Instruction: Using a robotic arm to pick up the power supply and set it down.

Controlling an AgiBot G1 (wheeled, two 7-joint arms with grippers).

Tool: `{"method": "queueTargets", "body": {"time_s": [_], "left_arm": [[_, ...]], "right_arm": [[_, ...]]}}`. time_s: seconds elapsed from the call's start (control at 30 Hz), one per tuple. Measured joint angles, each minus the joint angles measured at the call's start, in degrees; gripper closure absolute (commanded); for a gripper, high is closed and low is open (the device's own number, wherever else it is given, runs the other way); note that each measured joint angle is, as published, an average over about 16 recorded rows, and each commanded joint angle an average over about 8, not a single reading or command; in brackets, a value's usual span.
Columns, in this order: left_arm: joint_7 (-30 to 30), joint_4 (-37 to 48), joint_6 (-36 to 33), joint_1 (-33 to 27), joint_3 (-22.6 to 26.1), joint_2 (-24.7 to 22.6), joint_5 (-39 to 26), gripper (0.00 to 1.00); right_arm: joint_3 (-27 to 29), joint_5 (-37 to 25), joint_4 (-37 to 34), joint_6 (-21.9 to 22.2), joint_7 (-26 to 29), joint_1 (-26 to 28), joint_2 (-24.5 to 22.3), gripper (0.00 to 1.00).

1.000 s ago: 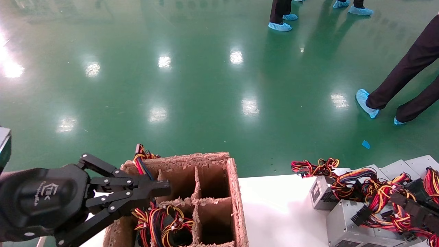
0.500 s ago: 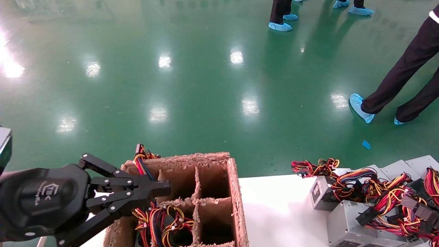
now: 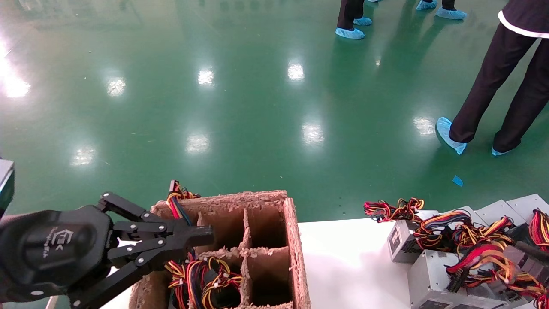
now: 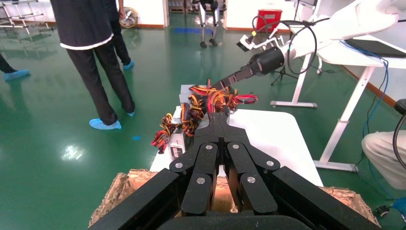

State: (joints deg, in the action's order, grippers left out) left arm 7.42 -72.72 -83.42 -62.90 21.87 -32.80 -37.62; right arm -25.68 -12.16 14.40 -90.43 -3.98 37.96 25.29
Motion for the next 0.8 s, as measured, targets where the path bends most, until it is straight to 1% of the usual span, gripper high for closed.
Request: {"method": "queueTargets", "body": {"time_s": [0.47, 0.63, 0.8], "left_arm": [[0.0, 0.0, 0.0, 0.0, 0.0, 0.0, 0.0, 1.00], [0.0, 0.0, 0.0, 0.0, 0.0, 0.0, 0.0, 1.00], [0.0, 0.0, 0.0, 0.0, 0.0, 0.0, 0.0, 1.00]], "right_arm": [[2.7, 3.8, 6.0, -0.4, -5.1, -0.9, -0.4, 0.00], [3.5, 3.1, 9.4, -0.2, -5.2, -0.2, 0.0, 0.00], [4.0, 0.9, 13.1, 0.1, -3.9, 1.4, 0.6, 0.00]]}}
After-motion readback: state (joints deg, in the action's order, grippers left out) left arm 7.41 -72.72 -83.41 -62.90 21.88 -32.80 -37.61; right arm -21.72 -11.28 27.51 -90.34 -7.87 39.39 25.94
